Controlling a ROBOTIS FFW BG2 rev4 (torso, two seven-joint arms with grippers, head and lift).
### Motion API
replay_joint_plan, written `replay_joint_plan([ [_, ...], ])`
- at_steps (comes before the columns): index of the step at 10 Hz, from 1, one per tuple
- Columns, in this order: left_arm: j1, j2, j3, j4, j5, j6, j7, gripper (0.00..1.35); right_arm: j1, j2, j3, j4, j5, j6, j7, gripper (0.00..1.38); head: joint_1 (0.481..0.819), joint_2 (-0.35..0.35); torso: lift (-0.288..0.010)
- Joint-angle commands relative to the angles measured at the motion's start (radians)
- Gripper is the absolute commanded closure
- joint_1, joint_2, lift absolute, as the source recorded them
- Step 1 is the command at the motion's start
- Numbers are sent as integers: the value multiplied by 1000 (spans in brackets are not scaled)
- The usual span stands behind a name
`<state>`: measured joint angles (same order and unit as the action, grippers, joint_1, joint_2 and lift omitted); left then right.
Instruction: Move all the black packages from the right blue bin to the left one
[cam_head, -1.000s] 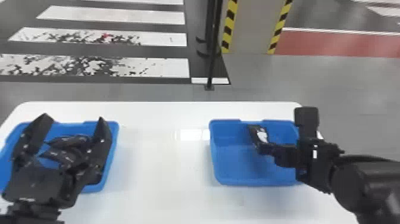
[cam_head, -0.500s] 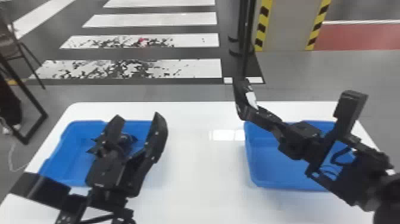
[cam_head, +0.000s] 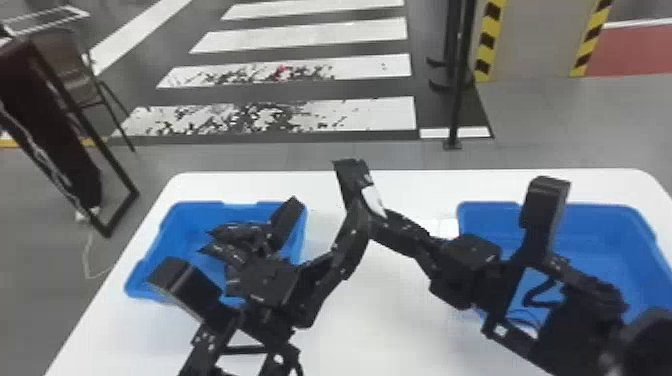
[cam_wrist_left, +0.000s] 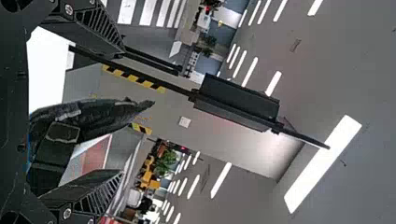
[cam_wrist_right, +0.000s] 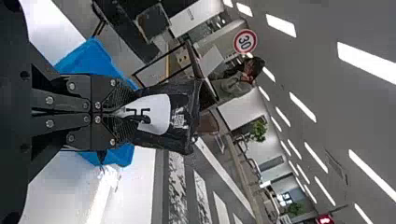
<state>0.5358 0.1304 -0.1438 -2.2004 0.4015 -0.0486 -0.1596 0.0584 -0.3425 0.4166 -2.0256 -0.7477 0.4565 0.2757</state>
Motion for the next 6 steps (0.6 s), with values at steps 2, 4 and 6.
replay_joint_plan([
  [2, -1, 0, 4, 0, -11, 14, 0, 121, -24, -16, 108, 2, -52, -2, -9, 1171, 695, 246, -132],
  [4, -1, -2, 10, 0, -27, 29, 0, 133, -29, -23, 128, -5, -62, -2, -10, 1171, 695, 282, -132],
  [6, 9, -6, 30, -5, -41, 36, -3, 929, -29, -23, 128, -5, -70, -5, -12, 1171, 695, 300, -132],
])
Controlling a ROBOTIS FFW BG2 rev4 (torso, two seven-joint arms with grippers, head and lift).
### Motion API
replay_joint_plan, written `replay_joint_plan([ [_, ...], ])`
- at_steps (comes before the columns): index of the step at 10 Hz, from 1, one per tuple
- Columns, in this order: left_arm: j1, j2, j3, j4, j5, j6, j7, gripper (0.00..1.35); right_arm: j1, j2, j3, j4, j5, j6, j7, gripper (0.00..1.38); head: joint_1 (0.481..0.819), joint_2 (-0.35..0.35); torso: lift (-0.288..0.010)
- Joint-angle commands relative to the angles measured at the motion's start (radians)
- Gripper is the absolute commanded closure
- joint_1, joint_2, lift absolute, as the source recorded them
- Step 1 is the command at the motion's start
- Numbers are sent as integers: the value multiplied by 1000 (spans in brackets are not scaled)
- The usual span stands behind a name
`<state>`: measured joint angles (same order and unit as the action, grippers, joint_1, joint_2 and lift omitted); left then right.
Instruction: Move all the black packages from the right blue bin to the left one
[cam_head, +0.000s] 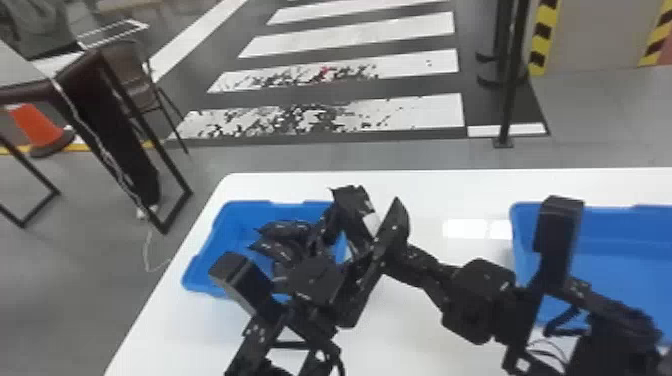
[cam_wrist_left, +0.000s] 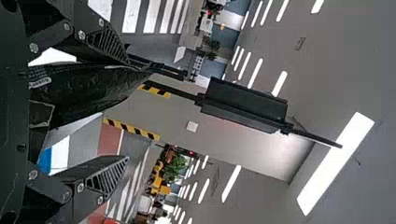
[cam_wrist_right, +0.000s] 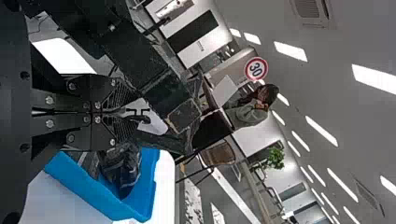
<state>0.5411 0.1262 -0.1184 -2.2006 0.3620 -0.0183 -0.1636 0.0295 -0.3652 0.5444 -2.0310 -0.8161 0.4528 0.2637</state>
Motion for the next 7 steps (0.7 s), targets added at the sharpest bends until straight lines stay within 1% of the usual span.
replay_joint_plan([
  [1, 6, -5, 17, -12, -11, -9, 6, 1079, 0, -1, 0, -2, -2, -4, 0, 1171, 695, 306, -132],
  [2, 14, -7, 21, -12, -11, -14, 13, 1231, 2, -1, 0, 0, -2, -6, 2, 1171, 695, 314, -132],
  [3, 18, -8, 23, -12, 11, 3, 22, 1217, 2, -1, 0, 0, -4, -14, 0, 1171, 695, 318, -132],
  [6, 11, -10, 23, -14, -5, 30, 30, 1217, -3, 0, 0, 20, -11, -45, 2, 1171, 695, 326, -132],
  [7, -1, -10, 35, -12, -9, 26, 36, 1217, -7, 3, 0, 44, -23, -72, 5, 1064, 695, 321, -132],
])
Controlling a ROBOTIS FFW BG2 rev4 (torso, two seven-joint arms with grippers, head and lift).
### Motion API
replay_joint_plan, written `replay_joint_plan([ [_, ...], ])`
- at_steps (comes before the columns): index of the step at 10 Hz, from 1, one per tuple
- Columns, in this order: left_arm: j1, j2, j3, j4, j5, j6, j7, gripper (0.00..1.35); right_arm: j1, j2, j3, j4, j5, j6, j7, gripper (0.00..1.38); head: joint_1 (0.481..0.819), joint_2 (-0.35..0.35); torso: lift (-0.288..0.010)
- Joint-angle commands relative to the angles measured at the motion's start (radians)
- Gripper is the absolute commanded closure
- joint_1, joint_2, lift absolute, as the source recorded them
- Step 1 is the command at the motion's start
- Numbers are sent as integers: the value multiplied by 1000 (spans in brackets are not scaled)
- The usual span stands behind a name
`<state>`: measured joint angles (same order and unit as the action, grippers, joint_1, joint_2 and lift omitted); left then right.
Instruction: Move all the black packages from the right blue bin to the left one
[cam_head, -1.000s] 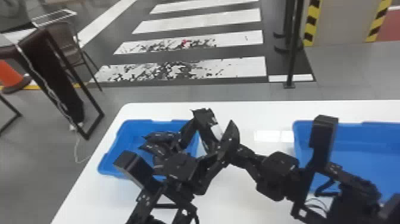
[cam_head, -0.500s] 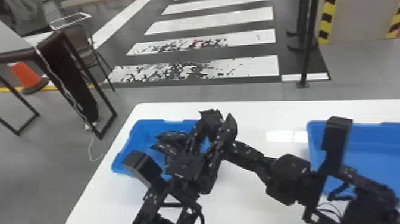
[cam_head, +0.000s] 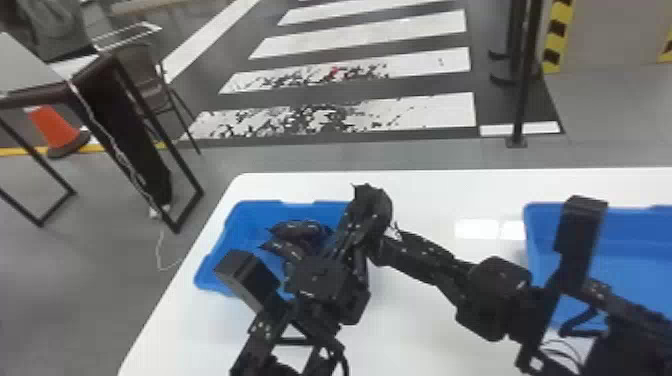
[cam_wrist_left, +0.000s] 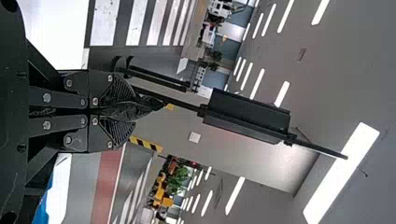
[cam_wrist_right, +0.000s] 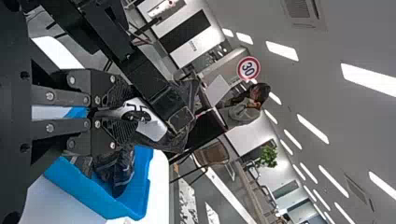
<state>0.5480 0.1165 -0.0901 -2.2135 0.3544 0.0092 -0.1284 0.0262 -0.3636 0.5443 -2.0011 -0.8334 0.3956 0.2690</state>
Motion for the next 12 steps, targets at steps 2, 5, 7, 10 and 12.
replay_joint_plan([
  [2, -72, -27, 112, 106, -89, -75, 38, 1217, 20, 18, -62, 56, -12, -42, 29, 291, 695, 320, -132],
  [5, -231, -54, 341, 372, -422, -188, 90, 1217, 74, 29, -159, 51, -10, -55, 36, 121, 695, 350, -132],
  [7, -258, -49, 339, 534, -279, -301, 96, 941, 99, 37, -203, 39, 10, -59, 42, 121, 695, 350, -132],
  [10, -229, -32, 188, 551, -43, -453, -4, 51, 209, 77, -379, -37, 235, -94, 47, 121, 695, 350, -132],
  [12, -121, -43, 202, 322, -205, -326, -50, -2, 315, 112, -480, -96, 375, -177, 39, 101, 695, 250, -132],
])
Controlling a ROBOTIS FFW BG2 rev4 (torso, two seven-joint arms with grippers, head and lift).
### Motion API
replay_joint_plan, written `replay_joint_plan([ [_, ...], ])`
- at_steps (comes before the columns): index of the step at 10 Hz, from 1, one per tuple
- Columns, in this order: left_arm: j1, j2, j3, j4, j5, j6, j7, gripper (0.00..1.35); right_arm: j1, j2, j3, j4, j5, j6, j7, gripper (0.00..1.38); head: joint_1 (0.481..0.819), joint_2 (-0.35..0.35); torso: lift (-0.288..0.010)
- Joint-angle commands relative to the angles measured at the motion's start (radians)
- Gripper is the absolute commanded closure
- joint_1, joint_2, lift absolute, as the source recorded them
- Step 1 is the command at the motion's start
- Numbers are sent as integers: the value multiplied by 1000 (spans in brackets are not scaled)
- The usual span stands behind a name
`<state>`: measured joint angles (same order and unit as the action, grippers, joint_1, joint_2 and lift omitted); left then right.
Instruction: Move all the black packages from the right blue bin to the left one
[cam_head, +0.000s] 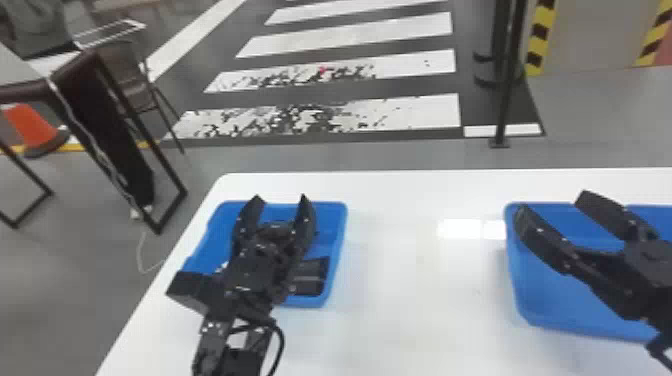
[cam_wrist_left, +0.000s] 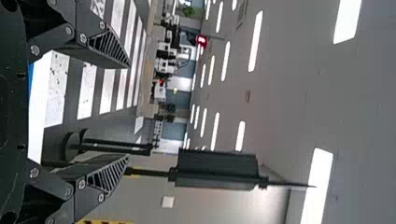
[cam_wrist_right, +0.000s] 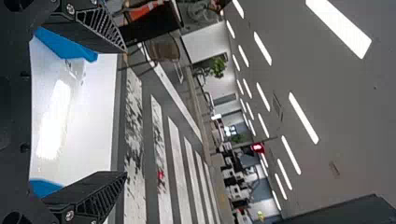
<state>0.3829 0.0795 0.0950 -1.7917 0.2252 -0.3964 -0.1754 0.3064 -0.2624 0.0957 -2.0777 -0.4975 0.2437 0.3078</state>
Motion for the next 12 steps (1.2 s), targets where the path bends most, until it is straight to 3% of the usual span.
replay_joint_plan([
  [1, 96, -9, 11, -195, -139, 183, -35, -2, 116, 23, -68, -91, 83, -62, -44, 87, 695, 217, -132],
  [3, 186, -26, -41, -276, -116, 266, -44, -2, 283, 61, -148, -211, 135, -119, -122, 87, 695, 101, -132],
  [4, 211, -24, -65, -298, -110, 239, -24, -2, 354, 86, -185, -253, 172, -121, -141, 87, 695, 51, -132],
  [6, 275, -26, -83, -345, -84, 215, 102, -2, 391, 94, -193, -260, 176, -121, -151, 87, 695, -2, -132],
  [9, 297, -17, -125, -357, -74, 158, 211, -2, 400, 95, -197, -263, 168, -121, -167, 88, 695, 7, -132],
  [12, 307, -24, -111, -357, -70, 148, 224, -2, 398, 95, -201, -267, 150, -121, -171, 88, 695, 12, -132],
])
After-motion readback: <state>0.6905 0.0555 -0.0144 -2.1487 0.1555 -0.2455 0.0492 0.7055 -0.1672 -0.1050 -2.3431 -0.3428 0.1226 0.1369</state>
